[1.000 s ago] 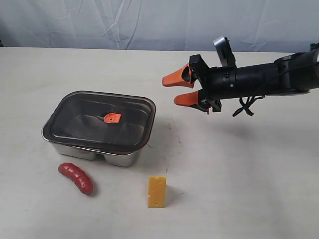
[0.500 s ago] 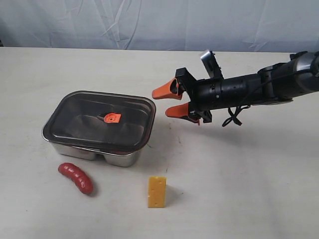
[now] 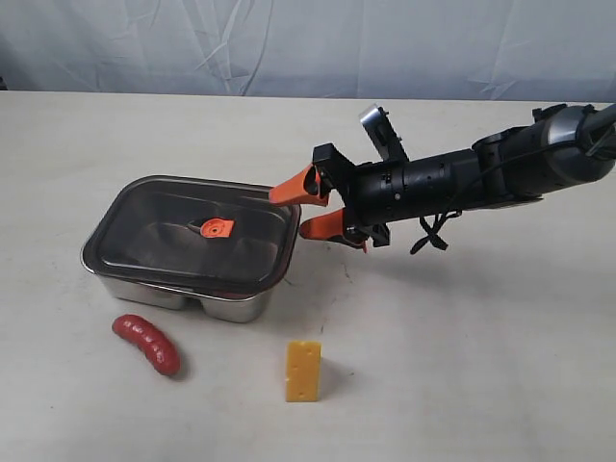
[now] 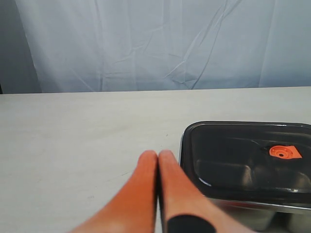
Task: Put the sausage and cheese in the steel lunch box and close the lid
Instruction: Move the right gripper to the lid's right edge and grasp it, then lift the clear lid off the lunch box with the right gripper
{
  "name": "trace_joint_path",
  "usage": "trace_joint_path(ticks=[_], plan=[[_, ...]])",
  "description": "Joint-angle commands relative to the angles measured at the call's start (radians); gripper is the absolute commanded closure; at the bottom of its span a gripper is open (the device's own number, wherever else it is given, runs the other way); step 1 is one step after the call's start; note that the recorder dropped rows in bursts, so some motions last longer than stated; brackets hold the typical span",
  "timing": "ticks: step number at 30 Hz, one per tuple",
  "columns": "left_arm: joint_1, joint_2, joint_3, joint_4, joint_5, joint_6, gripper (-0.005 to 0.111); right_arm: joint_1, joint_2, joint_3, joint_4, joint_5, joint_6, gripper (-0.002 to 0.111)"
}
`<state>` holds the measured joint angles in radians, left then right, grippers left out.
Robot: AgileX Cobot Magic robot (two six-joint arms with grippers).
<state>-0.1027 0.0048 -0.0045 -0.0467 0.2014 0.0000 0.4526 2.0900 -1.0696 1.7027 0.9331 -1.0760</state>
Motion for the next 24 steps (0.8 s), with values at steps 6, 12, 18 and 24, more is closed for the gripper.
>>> trace_joint_path(ticks=[6, 12, 18, 24], plan=[[0.002, -0.005, 0.004, 0.001, -0.01, 0.0, 0.107, 0.027, -0.001, -0.004, -0.001, 0.028, -0.007, 0.039], [0.002, -0.005, 0.004, 0.001, -0.01, 0.0, 0.107, 0.027, -0.001, -0.004, -0.004, 0.067, 0.013, 0.04], [0.002, -0.005, 0.004, 0.001, -0.01, 0.0, 0.107, 0.027, -0.001, -0.004, -0.01, 0.068, 0.017, 0.061], [0.002, -0.005, 0.004, 0.001, -0.01, 0.0, 0.107, 0.027, -0.001, -0.004, -0.012, 0.068, 0.021, 0.081]])
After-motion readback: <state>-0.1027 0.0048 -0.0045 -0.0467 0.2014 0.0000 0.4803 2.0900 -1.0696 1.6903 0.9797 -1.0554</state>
